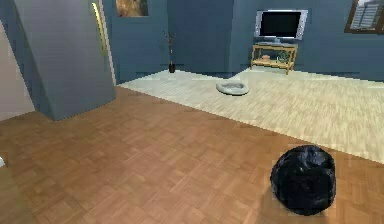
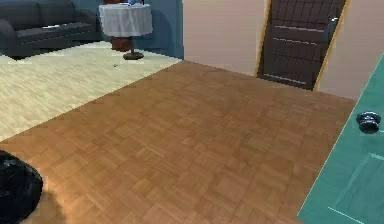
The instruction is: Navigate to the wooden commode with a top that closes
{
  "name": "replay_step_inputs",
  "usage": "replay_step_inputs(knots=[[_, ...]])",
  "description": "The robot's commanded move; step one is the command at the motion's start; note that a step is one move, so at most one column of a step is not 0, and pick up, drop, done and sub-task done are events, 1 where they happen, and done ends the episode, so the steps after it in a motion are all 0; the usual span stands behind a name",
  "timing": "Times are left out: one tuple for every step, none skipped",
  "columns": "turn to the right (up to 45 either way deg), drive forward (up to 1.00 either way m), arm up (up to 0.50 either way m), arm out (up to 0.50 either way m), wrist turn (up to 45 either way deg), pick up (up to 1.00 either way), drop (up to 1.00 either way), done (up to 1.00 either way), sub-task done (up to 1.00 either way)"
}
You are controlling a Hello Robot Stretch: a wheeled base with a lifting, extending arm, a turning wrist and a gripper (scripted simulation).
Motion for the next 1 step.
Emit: replay_step_inputs(knots=[[-15.0,0.00,0.00,0.00,0.0,0.00,0.00,0.00,0.00]])
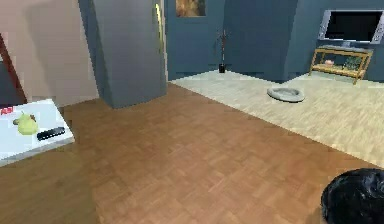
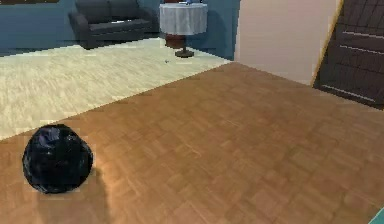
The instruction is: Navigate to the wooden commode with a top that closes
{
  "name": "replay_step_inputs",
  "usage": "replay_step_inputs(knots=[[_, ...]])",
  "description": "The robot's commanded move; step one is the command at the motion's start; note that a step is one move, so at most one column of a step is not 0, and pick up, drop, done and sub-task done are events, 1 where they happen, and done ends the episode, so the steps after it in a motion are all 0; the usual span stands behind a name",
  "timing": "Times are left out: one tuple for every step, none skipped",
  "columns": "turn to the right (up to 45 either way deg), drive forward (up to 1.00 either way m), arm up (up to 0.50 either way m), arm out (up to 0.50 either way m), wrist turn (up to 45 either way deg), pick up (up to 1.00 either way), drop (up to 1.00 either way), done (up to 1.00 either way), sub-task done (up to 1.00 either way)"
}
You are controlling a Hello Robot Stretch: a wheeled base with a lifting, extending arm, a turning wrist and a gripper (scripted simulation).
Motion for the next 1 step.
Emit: replay_step_inputs(knots=[[0.0,1.00,0.00,0.00,0.0,0.00,0.00,0.00,0.00]])
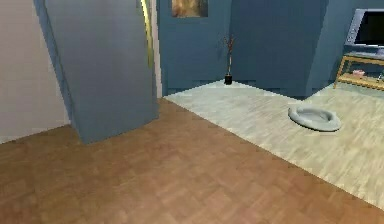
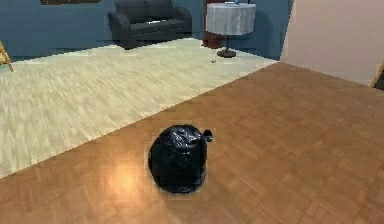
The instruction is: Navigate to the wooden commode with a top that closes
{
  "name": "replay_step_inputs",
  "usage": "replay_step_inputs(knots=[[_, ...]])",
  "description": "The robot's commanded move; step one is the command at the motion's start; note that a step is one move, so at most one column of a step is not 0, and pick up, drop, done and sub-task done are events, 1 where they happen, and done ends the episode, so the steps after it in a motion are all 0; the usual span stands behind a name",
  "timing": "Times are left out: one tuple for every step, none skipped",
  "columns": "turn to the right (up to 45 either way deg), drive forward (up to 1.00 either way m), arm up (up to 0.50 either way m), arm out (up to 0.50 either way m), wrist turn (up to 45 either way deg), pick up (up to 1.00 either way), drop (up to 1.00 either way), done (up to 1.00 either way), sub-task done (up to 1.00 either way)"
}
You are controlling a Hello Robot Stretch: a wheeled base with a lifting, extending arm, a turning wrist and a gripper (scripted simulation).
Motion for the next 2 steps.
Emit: replay_step_inputs(knots=[[-24.0,0.00,0.00,0.00,0.0,0.00,0.00,0.00,0.00],[0.0,0.05,0.00,0.00,0.0,0.00,0.00,0.00,0.00]])
